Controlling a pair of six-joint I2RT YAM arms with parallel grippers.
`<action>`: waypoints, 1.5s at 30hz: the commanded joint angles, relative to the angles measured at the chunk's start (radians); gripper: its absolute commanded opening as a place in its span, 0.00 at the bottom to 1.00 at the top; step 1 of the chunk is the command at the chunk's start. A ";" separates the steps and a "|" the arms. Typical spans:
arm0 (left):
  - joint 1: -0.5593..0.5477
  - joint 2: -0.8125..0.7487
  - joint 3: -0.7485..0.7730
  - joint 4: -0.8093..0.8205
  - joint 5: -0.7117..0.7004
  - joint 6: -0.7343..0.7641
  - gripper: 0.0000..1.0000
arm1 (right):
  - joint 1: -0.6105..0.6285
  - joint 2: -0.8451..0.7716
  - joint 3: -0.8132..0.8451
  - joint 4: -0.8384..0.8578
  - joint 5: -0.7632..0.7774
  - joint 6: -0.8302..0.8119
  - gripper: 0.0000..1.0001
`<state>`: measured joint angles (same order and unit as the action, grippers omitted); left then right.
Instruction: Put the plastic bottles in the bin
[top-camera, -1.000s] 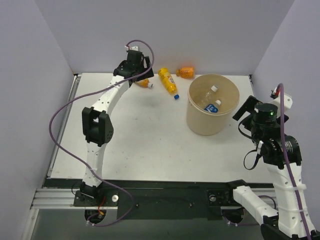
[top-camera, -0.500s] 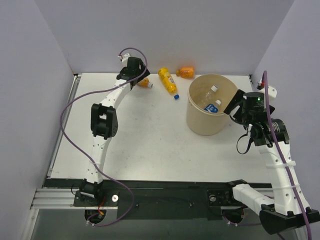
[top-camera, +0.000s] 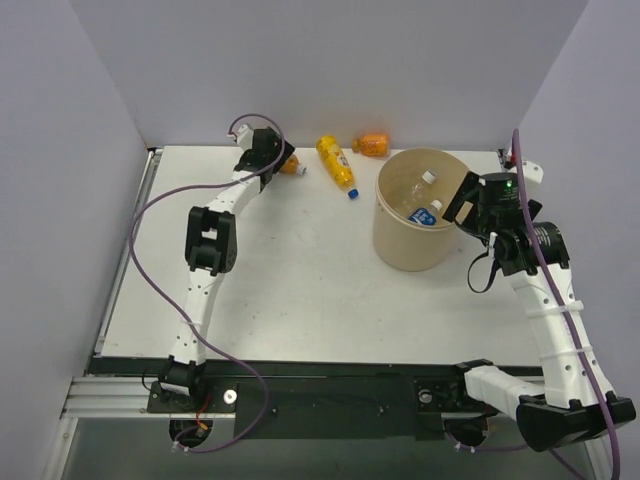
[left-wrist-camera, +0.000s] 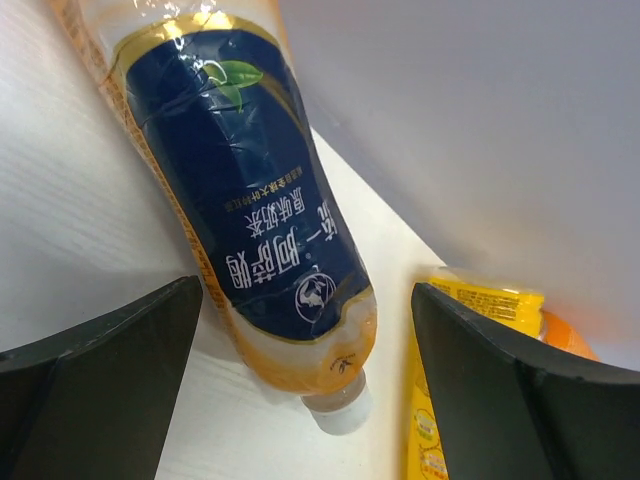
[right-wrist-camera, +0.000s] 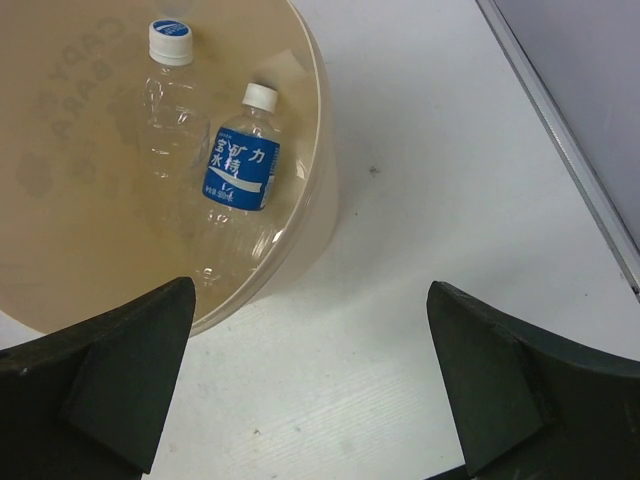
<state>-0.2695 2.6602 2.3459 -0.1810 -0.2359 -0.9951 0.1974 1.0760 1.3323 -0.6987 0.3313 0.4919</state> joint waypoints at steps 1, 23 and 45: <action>0.000 0.055 0.053 0.064 -0.011 -0.057 0.97 | 0.004 0.035 0.041 0.008 0.014 -0.029 0.95; -0.039 -0.384 -0.543 0.320 -0.076 0.053 0.60 | 0.007 -0.033 0.022 -0.010 -0.018 -0.003 0.95; -0.457 -0.836 -0.544 0.393 0.349 0.886 0.60 | 0.005 -0.287 0.018 -0.110 -0.015 0.024 0.95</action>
<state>-0.6552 1.8057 1.7290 0.2295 0.0418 -0.2909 0.1982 0.8246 1.3441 -0.7517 0.2947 0.5091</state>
